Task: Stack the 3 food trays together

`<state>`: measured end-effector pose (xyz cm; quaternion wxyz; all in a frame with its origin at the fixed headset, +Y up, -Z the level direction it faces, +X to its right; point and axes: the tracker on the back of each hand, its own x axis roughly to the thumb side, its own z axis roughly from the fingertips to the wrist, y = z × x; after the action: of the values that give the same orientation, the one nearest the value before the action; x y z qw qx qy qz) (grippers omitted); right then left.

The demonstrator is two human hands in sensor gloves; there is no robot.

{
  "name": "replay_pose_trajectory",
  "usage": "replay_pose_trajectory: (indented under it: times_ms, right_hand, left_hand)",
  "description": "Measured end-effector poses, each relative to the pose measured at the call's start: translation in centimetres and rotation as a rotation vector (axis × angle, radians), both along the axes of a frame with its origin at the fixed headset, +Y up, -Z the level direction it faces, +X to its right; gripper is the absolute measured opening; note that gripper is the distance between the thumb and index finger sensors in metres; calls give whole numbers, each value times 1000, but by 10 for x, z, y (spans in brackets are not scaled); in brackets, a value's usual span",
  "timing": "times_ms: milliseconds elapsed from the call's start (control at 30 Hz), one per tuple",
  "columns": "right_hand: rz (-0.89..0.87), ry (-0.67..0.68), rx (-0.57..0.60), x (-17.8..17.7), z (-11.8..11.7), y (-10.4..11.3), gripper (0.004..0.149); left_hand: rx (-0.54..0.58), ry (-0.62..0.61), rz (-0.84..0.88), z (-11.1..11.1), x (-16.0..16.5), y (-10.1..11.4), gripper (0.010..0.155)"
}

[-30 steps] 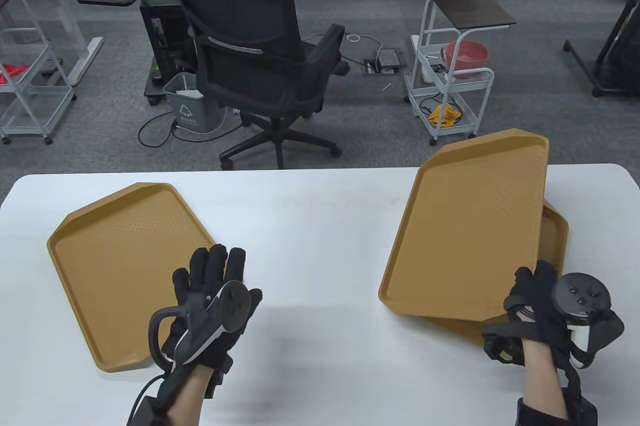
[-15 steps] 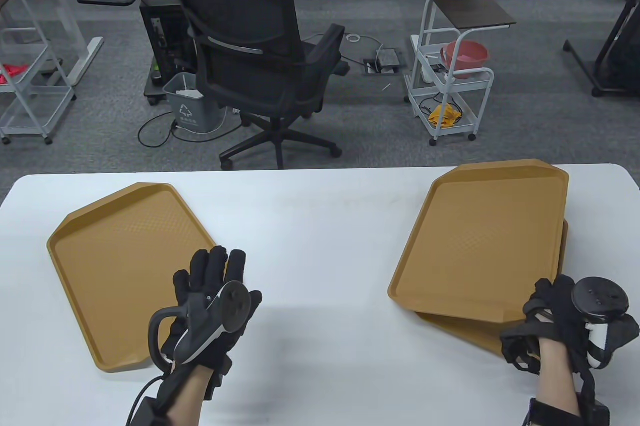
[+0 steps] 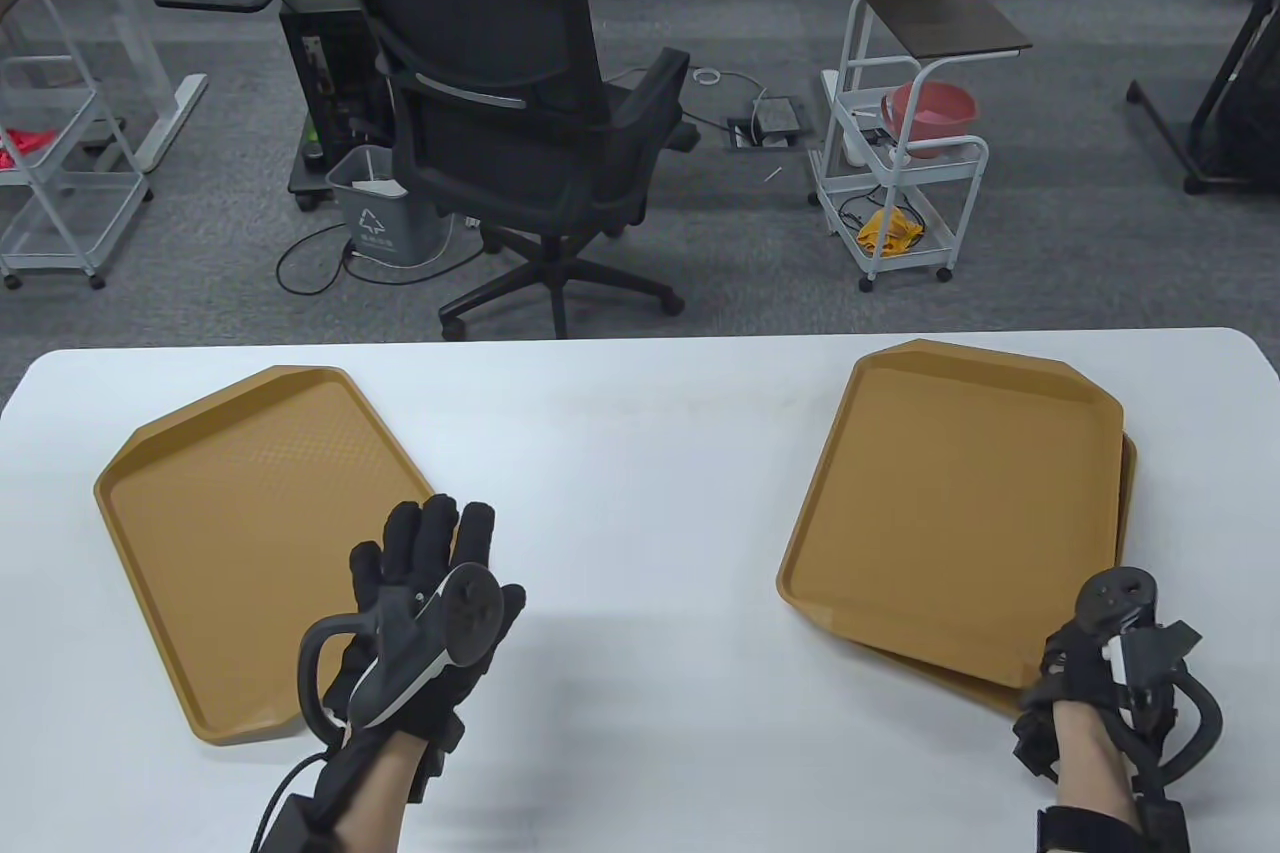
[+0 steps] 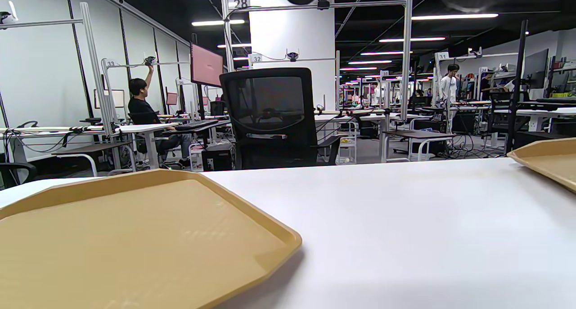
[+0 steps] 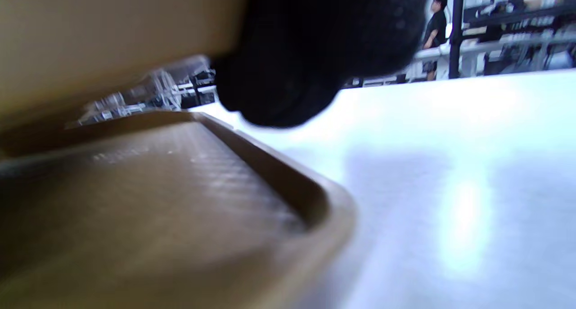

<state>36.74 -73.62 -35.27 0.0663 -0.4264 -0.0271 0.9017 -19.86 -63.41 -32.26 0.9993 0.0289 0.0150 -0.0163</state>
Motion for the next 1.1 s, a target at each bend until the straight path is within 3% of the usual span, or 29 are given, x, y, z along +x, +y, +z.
replay_pose_trajectory:
  times_ms: [67,167,333,433,633,733,867,967,1100]
  right_hand:
    - [35,-2,-65,1,-2,-6,46]
    - [-59,-25,-109,6,-2,-25,46]
    - [43,-57,-208,9,-1,-34,48]
    - [-22,-80,-154,15,1,-37,51]
    - [51,-14,-152,6,-3,-27,60]
    - [40,117,-71,-12,-9,-6,63]
    - [-25,472,114,-68,-15,39,65]
    - [-54,715,222,-117,-9,70,68]
    - [-75,967,315,-168,4,93,72]
  left_hand:
    - [-1,1,0,0,0,0,80]
    - [-5,2,-6,0,0,0,80]
    - [-10,7,-6,0,0,0,80]
    - [-16,7,-13,0,0,-1,80]
    - [-20,7,-12,0,1,-2,80]
    - [-17,8,-11,-1,1,-1,80]
    - [-14,7,-13,-1,2,-2,80]
    - [-6,7,-21,-1,3,-2,80]
    - [13,11,-17,0,3,-1,80]
